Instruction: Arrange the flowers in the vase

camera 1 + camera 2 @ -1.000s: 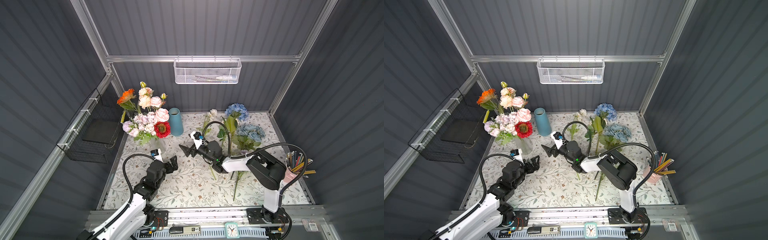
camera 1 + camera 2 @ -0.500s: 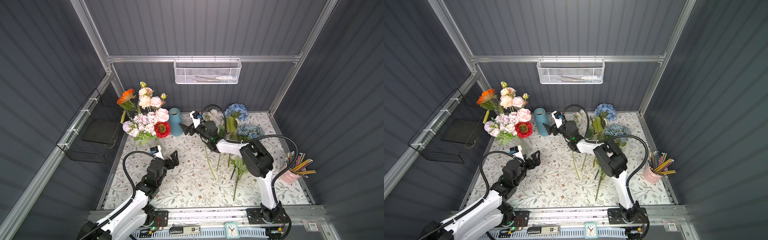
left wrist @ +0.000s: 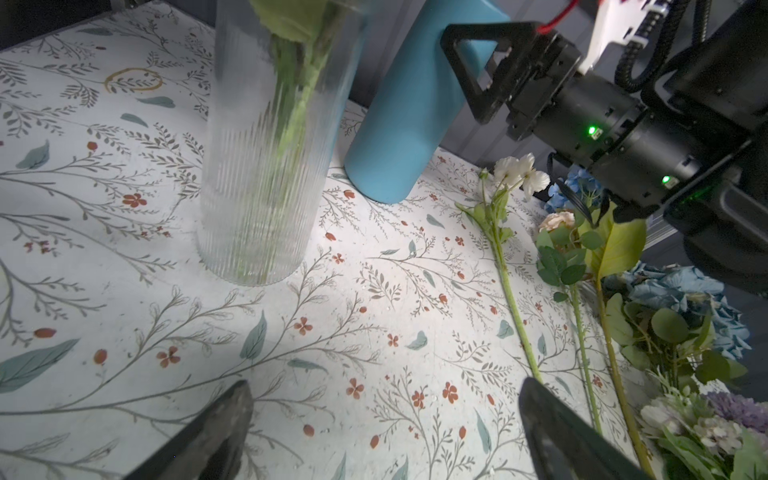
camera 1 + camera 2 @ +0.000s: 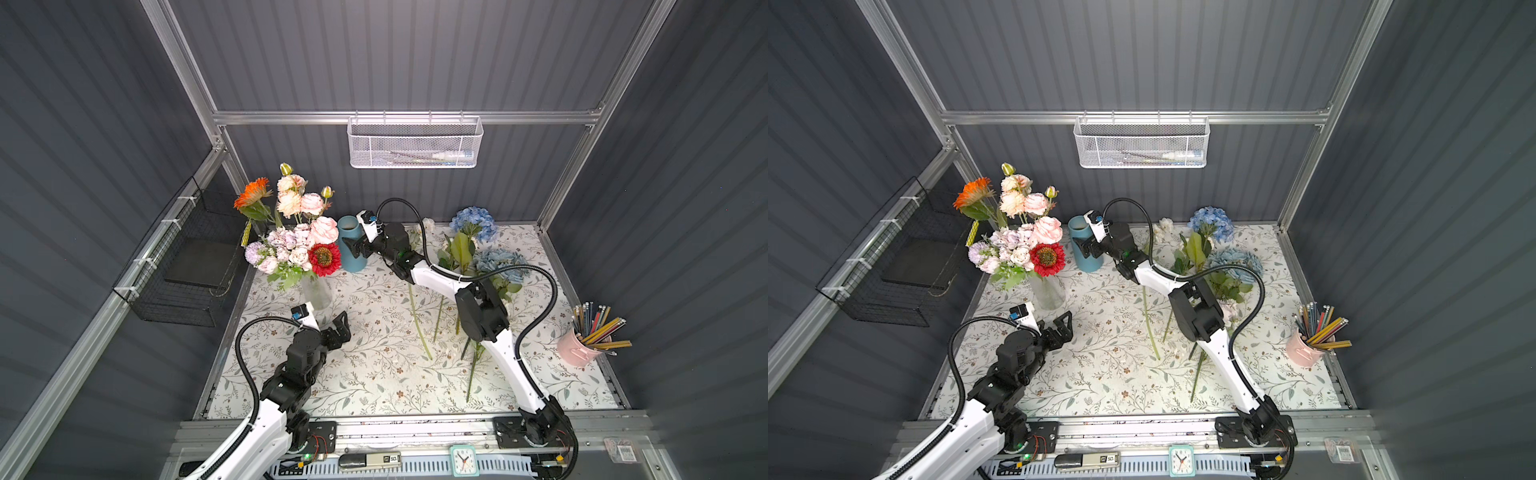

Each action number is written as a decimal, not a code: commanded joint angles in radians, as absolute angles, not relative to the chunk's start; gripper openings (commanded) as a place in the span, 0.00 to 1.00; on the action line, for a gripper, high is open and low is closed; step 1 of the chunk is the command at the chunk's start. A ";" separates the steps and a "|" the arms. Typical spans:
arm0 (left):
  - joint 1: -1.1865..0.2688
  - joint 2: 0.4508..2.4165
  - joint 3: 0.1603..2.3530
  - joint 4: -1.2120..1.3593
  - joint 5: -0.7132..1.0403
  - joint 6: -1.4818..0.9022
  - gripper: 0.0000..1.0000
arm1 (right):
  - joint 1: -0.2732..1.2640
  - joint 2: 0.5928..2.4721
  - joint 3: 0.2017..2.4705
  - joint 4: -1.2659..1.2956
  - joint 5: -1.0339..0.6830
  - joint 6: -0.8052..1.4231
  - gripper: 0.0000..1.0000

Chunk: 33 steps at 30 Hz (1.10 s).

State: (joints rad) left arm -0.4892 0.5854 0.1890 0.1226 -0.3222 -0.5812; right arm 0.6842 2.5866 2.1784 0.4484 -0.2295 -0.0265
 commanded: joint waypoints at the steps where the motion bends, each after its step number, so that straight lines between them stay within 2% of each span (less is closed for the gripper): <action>1: -0.486 0.575 0.177 0.080 -0.349 -0.588 1.00 | 0.688 2.652 2.309 0.381 -0.235 -0.015 0.95; 5: -0.486 0.576 0.169 0.077 -0.355 -0.598 1.00 | 0.690 2.753 2.496 0.320 -0.238 0.000 0.96; 8: -0.486 0.569 0.163 0.075 -0.355 -0.610 1.00 | 0.689 2.782 2.547 0.315 -0.236 -0.005 0.94; 13: -0.485 0.547 0.169 0.053 -0.371 -0.606 1.00 | 0.687 2.763 2.516 0.311 -0.242 -0.032 0.79; 18: -0.485 0.531 0.181 0.028 -0.384 -0.594 1.00 | 0.688 2.639 2.275 0.452 -0.238 -0.042 0.66; 24: -0.485 0.527 0.200 0.015 -0.388 -0.568 1.00 | 0.683 2.509 2.030 0.592 -0.238 -0.059 0.38; 30: -0.485 0.541 0.202 0.035 -0.385 -0.565 1.00 | 0.684 2.316 1.705 0.766 -0.233 -0.065 0.38; 33: -0.485 0.551 0.204 0.054 -0.388 -0.561 1.00 | 0.686 2.201 1.532 0.853 -0.232 -0.064 0.32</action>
